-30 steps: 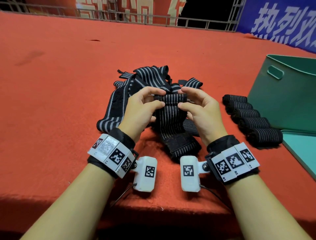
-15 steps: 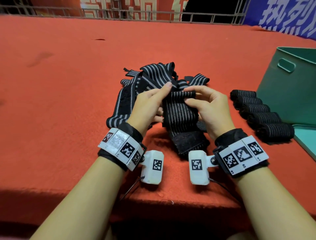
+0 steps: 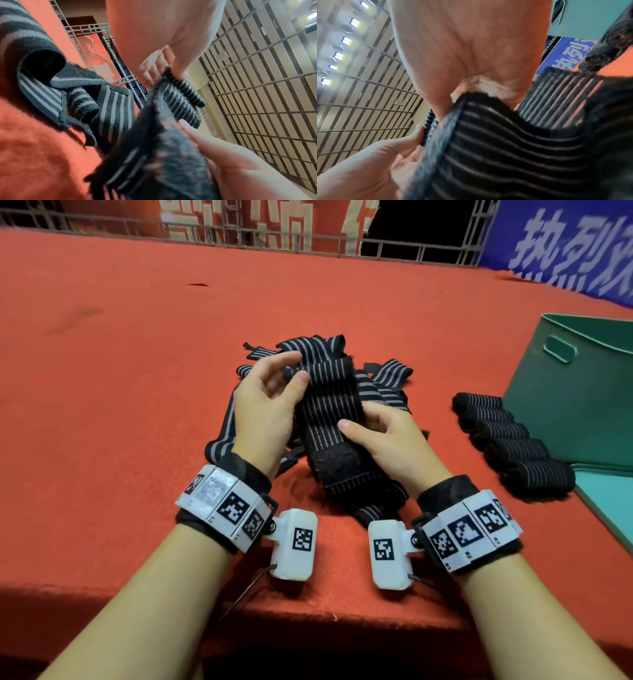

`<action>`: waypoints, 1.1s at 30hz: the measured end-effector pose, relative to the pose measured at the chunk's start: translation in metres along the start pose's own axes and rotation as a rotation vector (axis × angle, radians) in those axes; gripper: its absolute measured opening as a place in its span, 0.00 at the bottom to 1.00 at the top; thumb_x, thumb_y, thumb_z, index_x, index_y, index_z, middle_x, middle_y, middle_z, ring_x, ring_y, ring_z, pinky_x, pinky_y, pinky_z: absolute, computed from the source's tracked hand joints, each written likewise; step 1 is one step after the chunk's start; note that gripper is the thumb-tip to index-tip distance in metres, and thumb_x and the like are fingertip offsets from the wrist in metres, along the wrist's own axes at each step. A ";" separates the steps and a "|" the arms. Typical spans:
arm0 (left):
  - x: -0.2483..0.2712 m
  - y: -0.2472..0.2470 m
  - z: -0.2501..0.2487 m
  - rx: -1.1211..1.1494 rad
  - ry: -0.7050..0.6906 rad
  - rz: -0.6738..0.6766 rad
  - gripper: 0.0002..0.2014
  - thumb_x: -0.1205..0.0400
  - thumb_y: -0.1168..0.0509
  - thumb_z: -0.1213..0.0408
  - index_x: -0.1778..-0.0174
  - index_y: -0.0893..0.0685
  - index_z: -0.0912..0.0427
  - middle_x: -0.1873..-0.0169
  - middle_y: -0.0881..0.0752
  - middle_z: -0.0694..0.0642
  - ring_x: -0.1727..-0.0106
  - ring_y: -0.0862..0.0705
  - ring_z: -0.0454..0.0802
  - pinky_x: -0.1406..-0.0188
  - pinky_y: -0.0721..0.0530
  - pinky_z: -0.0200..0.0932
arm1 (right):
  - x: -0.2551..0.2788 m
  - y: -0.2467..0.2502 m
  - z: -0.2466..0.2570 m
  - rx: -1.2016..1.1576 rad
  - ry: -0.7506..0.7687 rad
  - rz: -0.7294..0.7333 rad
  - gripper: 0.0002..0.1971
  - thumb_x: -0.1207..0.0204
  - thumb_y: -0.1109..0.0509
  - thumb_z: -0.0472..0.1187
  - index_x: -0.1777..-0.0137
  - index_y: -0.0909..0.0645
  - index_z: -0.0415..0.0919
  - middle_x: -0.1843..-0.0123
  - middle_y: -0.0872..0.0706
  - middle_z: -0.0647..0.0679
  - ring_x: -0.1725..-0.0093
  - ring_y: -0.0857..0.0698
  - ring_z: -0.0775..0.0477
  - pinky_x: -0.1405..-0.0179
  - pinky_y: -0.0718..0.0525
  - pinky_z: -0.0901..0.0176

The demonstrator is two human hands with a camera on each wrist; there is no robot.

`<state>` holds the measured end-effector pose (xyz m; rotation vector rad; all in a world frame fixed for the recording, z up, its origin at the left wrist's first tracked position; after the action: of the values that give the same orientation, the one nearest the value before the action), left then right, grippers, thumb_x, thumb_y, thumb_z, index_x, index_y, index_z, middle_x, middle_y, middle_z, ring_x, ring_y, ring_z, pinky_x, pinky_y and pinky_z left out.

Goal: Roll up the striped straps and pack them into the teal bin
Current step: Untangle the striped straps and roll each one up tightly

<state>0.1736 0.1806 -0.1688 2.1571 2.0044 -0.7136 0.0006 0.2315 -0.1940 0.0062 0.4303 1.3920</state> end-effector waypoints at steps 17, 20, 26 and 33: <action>0.008 -0.019 0.001 -0.031 0.118 0.153 0.09 0.13 0.31 0.64 0.39 0.11 0.58 0.57 0.10 0.46 0.54 0.12 0.42 0.59 0.13 0.42 | 0.005 0.008 0.006 -0.156 0.036 -0.197 0.04 0.18 0.24 0.36 0.47 0.09 0.42 0.48 0.05 0.44 0.50 0.09 0.52 0.44 0.11 0.45; 0.008 -0.019 0.006 -0.113 0.108 0.203 0.09 0.14 0.30 0.69 0.39 0.12 0.60 0.53 0.09 0.57 0.53 0.12 0.48 0.55 0.13 0.53 | 0.004 0.008 0.004 -0.188 -0.012 -0.185 0.06 0.20 0.24 0.34 0.44 0.10 0.41 0.49 0.05 0.47 0.49 0.07 0.49 0.46 0.11 0.51; 0.007 -0.016 0.007 -0.125 0.081 0.196 0.10 0.17 0.30 0.78 0.43 0.12 0.63 0.58 0.10 0.54 0.64 0.15 0.39 0.69 0.20 0.30 | 0.001 0.011 0.006 -0.302 -0.118 -0.137 0.11 0.15 0.31 0.49 0.37 0.13 0.49 0.48 0.09 0.55 0.53 0.11 0.53 0.60 0.16 0.59; 0.008 -0.021 0.009 -0.170 0.071 0.228 0.12 0.20 0.29 0.82 0.43 0.10 0.69 0.72 0.13 0.37 0.69 0.18 0.30 0.68 0.21 0.26 | 0.002 0.009 0.001 -0.285 -0.184 -0.103 0.12 0.11 0.34 0.49 0.40 0.12 0.44 0.58 0.08 0.56 0.62 0.10 0.58 0.66 0.14 0.63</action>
<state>0.1514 0.1872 -0.1758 2.2868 1.7384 -0.4242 -0.0070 0.2354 -0.1912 -0.1184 0.0757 1.3276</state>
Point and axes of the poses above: each hand's wrist, its own x-axis away from the middle knuckle, its own y-axis out of the back of the hand, z = x × y, the point moved 6 cm from there along -x, towards the middle knuckle
